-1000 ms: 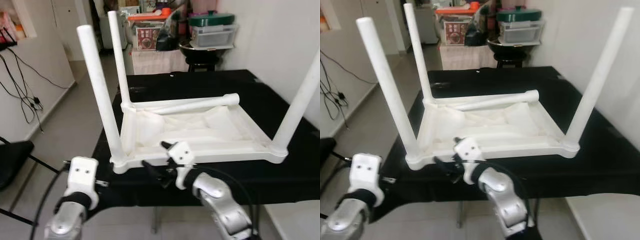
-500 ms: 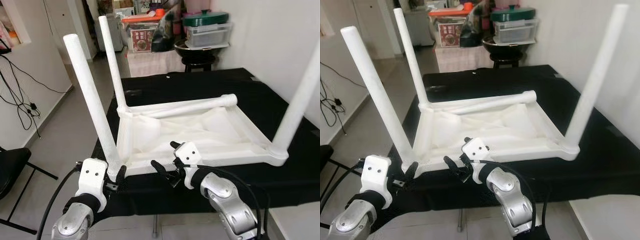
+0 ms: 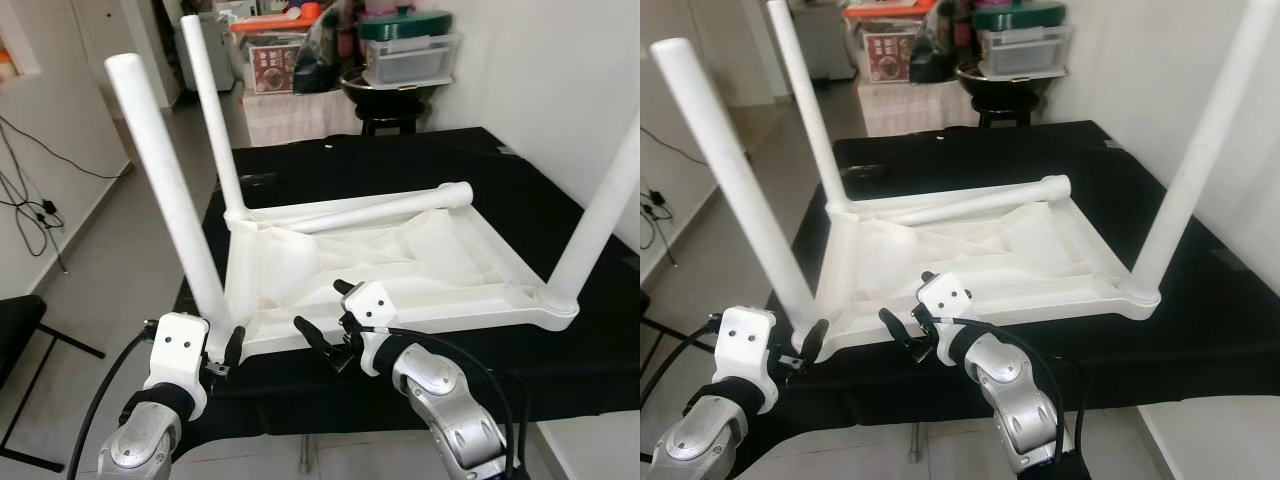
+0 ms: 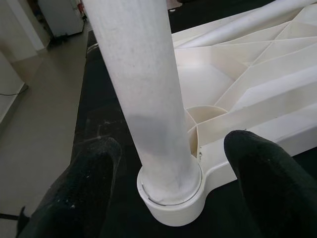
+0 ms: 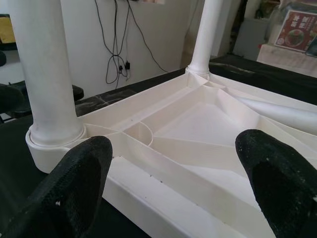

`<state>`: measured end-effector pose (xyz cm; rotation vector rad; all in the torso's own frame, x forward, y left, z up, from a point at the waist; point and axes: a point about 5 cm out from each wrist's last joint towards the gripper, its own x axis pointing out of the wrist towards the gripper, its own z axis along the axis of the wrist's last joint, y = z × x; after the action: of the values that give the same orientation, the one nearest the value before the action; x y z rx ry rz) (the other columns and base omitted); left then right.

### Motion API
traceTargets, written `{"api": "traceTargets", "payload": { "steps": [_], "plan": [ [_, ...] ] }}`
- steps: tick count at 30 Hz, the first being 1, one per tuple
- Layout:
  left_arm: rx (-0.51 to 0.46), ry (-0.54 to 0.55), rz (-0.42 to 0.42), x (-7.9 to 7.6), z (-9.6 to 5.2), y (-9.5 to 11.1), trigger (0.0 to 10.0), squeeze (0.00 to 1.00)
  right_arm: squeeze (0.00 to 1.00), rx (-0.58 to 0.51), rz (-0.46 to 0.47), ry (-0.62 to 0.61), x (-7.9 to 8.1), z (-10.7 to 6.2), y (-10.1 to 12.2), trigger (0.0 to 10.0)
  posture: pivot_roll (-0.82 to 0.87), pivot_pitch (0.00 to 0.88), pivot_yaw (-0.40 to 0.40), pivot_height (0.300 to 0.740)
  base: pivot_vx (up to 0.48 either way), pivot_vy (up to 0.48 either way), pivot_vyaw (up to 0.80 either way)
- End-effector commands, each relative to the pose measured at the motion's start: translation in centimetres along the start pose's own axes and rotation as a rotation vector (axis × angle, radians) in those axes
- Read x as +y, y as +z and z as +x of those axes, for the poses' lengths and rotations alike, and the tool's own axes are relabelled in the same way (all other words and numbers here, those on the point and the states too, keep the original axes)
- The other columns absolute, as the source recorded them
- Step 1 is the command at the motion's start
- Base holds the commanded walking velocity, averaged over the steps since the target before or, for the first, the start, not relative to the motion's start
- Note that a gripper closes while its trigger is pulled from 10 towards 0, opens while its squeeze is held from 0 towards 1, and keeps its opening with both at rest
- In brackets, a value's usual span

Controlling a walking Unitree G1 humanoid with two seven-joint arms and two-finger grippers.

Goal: Building children table

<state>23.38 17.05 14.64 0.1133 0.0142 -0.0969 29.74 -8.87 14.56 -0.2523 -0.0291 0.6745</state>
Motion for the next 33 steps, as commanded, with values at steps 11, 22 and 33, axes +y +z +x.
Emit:
{"api": "traceTargets", "payload": {
  "steps": [11,22,33],
  "plan": [
    [0.007,0.000,0.002,0.1,-0.2,-0.1,10.0,0.00,0.00,-0.018,-0.008,0.035,0.2,-0.1,0.2,10.0,-0.07,0.058,0.036,0.740,0.000,0.000,0.51],
    [0.004,-0.224,-0.033,-2.1,-0.4,0.5,10.0,0.00,0.00,0.131,-0.220,0.194,-0.8,0.1,0.6,10.0,-0.07,0.073,0.036,0.740,0.000,0.000,0.00],
    [0.065,-0.079,0.053,-1.4,-0.9,0.1,10.0,0.00,0.00,0.206,-0.223,0.337,-0.6,2.8,3.5,10.0,-0.05,0.107,0.011,0.740,0.000,0.000,0.00]
  ]
}}
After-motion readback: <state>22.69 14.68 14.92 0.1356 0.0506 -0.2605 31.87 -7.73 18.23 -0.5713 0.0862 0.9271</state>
